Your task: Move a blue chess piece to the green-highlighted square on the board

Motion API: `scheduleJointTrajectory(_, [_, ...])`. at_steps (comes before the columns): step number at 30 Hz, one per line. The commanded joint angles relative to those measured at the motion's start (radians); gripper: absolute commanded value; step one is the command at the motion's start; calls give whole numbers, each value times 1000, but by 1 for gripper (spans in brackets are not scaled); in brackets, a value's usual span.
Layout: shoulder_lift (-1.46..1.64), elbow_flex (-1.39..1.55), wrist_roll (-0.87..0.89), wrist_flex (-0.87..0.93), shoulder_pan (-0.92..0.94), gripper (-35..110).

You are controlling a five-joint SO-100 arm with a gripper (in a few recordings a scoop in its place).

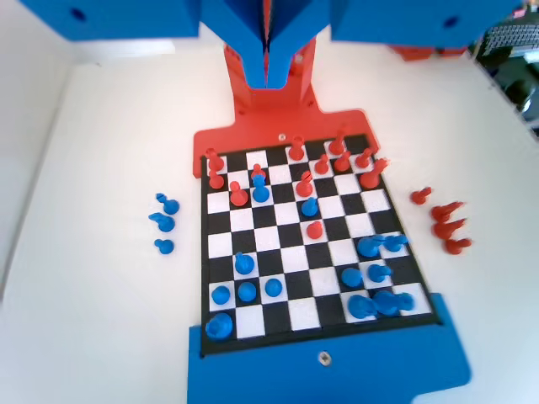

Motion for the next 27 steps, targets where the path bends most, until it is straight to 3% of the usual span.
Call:
scheduleJointTrajectory(1, [169, -110, -48, 164, -18, 1])
scheduleJointTrajectory(7, [313, -187, -101, 281, -37, 1])
scheduleJointTrajectory(27, [739, 212, -393, 201, 46, 1])
